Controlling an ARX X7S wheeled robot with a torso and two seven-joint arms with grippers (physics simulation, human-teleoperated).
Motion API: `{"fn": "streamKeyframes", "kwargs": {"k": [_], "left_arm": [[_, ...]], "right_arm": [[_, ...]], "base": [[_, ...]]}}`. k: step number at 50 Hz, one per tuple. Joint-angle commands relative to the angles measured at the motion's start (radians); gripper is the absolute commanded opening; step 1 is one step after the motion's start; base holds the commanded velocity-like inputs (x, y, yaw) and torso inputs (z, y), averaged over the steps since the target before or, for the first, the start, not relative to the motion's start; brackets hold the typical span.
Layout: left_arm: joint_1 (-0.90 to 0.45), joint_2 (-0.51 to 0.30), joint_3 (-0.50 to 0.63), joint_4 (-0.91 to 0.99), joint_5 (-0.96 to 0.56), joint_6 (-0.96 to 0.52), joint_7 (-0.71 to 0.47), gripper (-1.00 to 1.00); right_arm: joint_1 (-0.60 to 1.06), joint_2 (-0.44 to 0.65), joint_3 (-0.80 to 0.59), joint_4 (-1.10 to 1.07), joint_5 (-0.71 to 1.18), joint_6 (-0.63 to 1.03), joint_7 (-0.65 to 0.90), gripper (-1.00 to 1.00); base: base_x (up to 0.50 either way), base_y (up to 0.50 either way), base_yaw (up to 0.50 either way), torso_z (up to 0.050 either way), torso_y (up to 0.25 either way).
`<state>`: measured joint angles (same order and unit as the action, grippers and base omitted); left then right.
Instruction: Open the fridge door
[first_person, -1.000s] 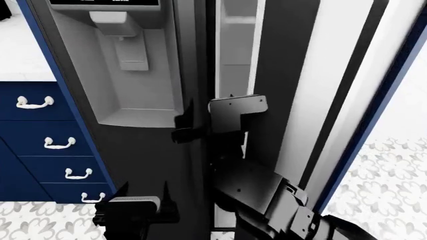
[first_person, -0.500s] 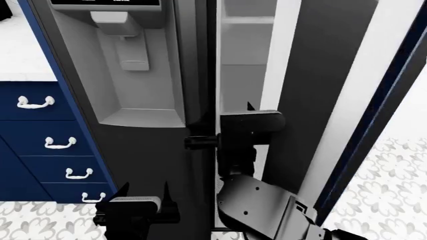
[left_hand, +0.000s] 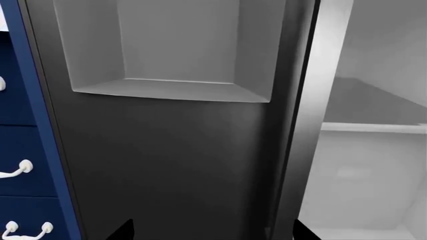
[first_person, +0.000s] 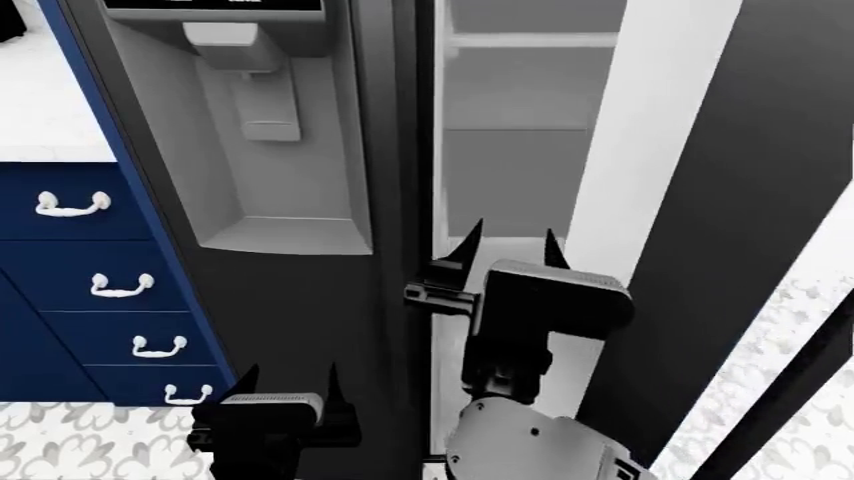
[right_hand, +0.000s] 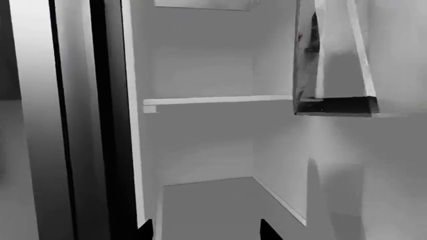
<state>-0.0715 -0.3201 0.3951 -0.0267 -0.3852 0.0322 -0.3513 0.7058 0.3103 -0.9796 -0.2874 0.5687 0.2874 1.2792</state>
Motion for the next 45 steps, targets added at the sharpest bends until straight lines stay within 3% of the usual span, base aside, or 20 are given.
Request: {"fn": "streamKeyframes", "kwargs": {"k": [1,21,45], "left_arm": [[0.001,-0.003,0.002,0.003,-0.001,-0.001,-0.003,1.00],[-0.002,-0.005,0.007,0.003,-0.004,-0.003,-0.008,1.00],[-0.001,-0.010,0.011,0.007,-0.010,-0.001,-0.009,1.00]], "right_arm": [[-0.038,0.081,0.090,-0.107,-0.124,0.019,0.234,1.00],[-0.286,0.136,0.276,-0.228,-0.217,-0.064,0.273,1.00],[-0.427,0.137,0.559,-0.270,-0.218,-0.090,0.251,1.00]], "base": [[0.00,0.00,0.00,0.000,0.000],[0.00,0.00,0.00,0.000,0.000],[0.00,0.00,0.00,0.000,0.000]]}}
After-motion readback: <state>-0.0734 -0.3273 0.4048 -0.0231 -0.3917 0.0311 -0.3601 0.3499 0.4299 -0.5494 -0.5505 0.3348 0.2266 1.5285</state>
